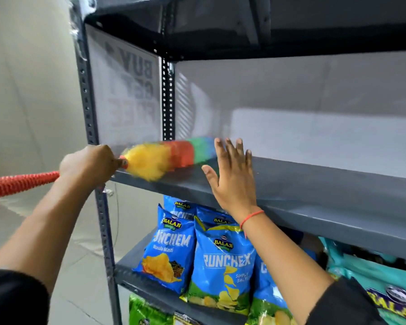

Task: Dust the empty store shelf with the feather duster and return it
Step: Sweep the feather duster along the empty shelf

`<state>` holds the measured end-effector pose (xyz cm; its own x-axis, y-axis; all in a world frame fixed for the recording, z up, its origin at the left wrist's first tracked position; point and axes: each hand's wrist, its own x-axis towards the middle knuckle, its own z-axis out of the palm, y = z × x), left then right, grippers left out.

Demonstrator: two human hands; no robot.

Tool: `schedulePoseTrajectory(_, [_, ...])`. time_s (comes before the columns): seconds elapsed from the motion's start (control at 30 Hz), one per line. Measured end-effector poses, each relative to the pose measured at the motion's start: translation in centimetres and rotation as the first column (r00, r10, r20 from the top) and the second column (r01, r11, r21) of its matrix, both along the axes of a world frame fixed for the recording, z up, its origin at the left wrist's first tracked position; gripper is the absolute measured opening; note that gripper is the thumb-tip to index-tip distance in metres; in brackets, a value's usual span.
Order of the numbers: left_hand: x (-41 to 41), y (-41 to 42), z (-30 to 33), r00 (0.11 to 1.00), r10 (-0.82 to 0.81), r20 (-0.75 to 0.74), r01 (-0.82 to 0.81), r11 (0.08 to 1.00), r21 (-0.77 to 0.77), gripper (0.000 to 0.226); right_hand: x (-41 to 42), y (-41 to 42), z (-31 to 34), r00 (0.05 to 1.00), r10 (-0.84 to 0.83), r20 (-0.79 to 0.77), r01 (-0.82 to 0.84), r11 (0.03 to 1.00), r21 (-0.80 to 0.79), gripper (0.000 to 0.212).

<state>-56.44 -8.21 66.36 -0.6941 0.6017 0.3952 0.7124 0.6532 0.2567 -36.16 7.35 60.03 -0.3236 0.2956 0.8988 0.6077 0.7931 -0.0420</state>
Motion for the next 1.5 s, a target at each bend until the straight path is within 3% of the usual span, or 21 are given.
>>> schedulePoseTrajectory(0.13, [-0.5, -1.8, 0.0, 0.999, 0.047, -0.028, -0.044, 0.995, 0.090, 0.052, -1.9, -0.2, 0.0, 0.999, 0.033, -0.001, -0.033, 0.999, -0.029, 0.071])
schedulePoseTrajectory(0.23, [-0.6, -2.8, -0.5, 0.999, 0.006, 0.034, -0.007, 1.000, 0.026, 0.055, -2.9, -0.2, -0.2, 0.997, 0.049, 0.052, -0.047, 0.998, -0.036, 0.074])
schedulePoseTrajectory(0.3, [-0.5, -2.8, -0.5, 0.995, 0.082, -0.063, -0.084, 0.996, -0.035, 0.046, -3.3, -0.1, -0.3, 0.997, 0.034, 0.076, -0.031, 0.999, -0.043, 0.075])
schedulePoseTrajectory(0.37, [-0.1, -2.5, 0.0, 0.970, 0.154, -0.190, -0.157, 0.988, -0.001, 0.031, -3.5, 0.0, -0.4, 0.996, 0.007, 0.084, -0.004, 0.999, -0.042, 0.076])
schedulePoseTrajectory(0.43, [0.1, -2.1, 0.7, 0.956, 0.185, -0.229, -0.178, 0.983, 0.051, 0.030, -3.5, 0.1, -0.4, 0.997, -0.004, 0.078, 0.008, 0.999, -0.047, 0.076])
schedulePoseTrajectory(0.53, [0.2, -2.2, 0.8, 0.986, 0.102, -0.135, -0.092, 0.992, 0.083, 0.050, -3.4, 0.0, -0.4, 0.997, -0.002, 0.071, 0.005, 0.999, -0.040, 0.074])
schedulePoseTrajectory(0.6, [-0.1, -2.0, 0.4, 0.993, 0.057, -0.099, -0.058, 0.998, -0.003, 0.053, -3.4, 0.0, -0.4, 0.996, -0.005, 0.088, 0.008, 0.999, -0.033, 0.074])
schedulePoseTrajectory(0.7, [-0.7, -1.4, -0.1, 0.987, 0.116, -0.114, -0.125, 0.989, -0.075, 0.041, -3.4, 0.2, -0.4, 0.995, -0.013, 0.102, 0.015, 1.000, -0.023, 0.075])
schedulePoseTrajectory(0.8, [-1.5, -1.2, 0.2, 0.965, 0.206, -0.163, -0.209, 0.978, -0.004, 0.028, -3.3, 0.3, -0.4, 0.995, -0.028, 0.100, 0.029, 0.999, -0.014, 0.073])
schedulePoseTrajectory(1.0, [-3.5, -1.3, -1.4, 0.982, 0.136, 0.129, -0.153, 0.980, 0.131, 0.056, -4.3, -0.3, -0.4, 0.984, -0.051, 0.172, 0.049, 0.999, 0.018, 0.064])
schedulePoseTrajectory(1.1, [-3.7, -1.5, -2.0, 0.970, 0.231, 0.076, -0.237, 0.969, 0.077, 0.044, -5.5, -0.5, -0.5, 0.958, -0.077, 0.275, 0.055, 0.995, 0.085, 0.066])
schedulePoseTrajectory(1.2, [-3.6, -1.6, -1.9, 0.958, 0.286, 0.007, -0.285, 0.951, 0.121, 0.038, -6.7, -0.5, -0.8, 0.944, -0.087, 0.317, 0.059, 0.993, 0.099, 0.067])
schedulePoseTrajectory(1.37, [-4.2, -2.0, -2.5, 0.957, 0.278, 0.089, -0.287, 0.951, 0.113, 0.043, -8.1, -0.6, -1.4, 0.921, -0.114, 0.372, 0.066, 0.988, 0.141, 0.069])
schedulePoseTrajectory(1.5, [-4.5, -2.2, -2.5, 0.952, 0.298, 0.061, -0.303, 0.947, 0.105, 0.040, -8.4, -0.5, -1.4, 0.926, -0.109, 0.362, 0.068, 0.990, 0.123, 0.069])
